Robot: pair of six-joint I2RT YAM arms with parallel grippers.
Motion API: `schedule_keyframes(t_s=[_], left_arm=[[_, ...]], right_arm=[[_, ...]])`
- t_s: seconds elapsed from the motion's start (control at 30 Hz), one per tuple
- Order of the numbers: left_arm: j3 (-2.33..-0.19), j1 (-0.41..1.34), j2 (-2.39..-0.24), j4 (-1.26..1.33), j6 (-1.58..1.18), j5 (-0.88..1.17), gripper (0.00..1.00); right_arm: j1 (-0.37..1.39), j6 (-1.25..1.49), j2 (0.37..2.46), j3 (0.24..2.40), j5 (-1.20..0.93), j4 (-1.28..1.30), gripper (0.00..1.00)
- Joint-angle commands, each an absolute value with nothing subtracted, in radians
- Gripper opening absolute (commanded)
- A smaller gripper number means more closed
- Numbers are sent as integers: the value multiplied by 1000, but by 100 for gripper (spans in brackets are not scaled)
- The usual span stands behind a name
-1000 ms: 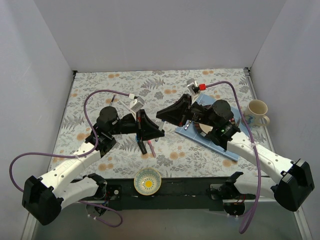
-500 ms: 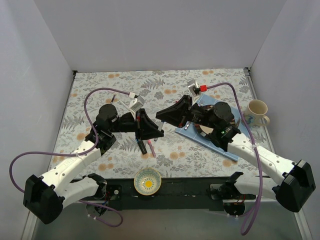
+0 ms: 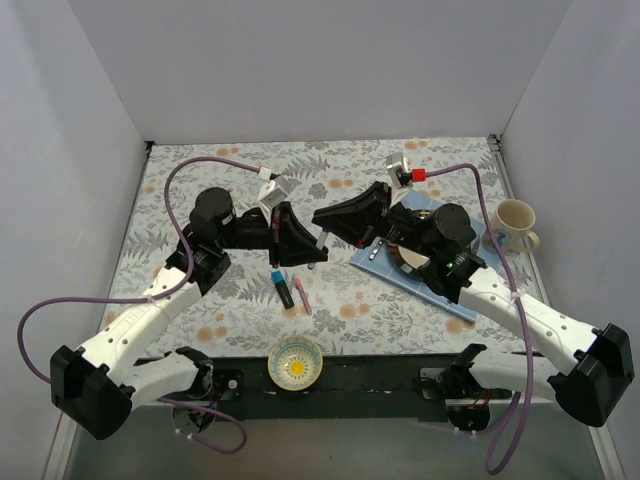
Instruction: Insert the pens into the pen caps
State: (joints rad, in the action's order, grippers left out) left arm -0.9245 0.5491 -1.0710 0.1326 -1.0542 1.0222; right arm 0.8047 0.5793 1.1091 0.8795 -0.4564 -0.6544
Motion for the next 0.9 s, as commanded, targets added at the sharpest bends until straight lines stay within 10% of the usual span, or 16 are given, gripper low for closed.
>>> schedule_keyframes(t_s=[0.0,0.37,0.73,0.87], left_arm=[[-1081,457,-1069,331,-1049,756,0],[-1127,426,-1104,365,-1083,830,0],[-1082,428,-1098,301,-1069,750,0],[-948,428,-1026,229,-1063,657,0]], right_arm=[[916,561,1163,799,-787,-265,1],[934,715,1206,733,-954,-538,1],[911,582,1115,902,-616,-163,1],[902,528,1046,1106,-248,-49,52]])
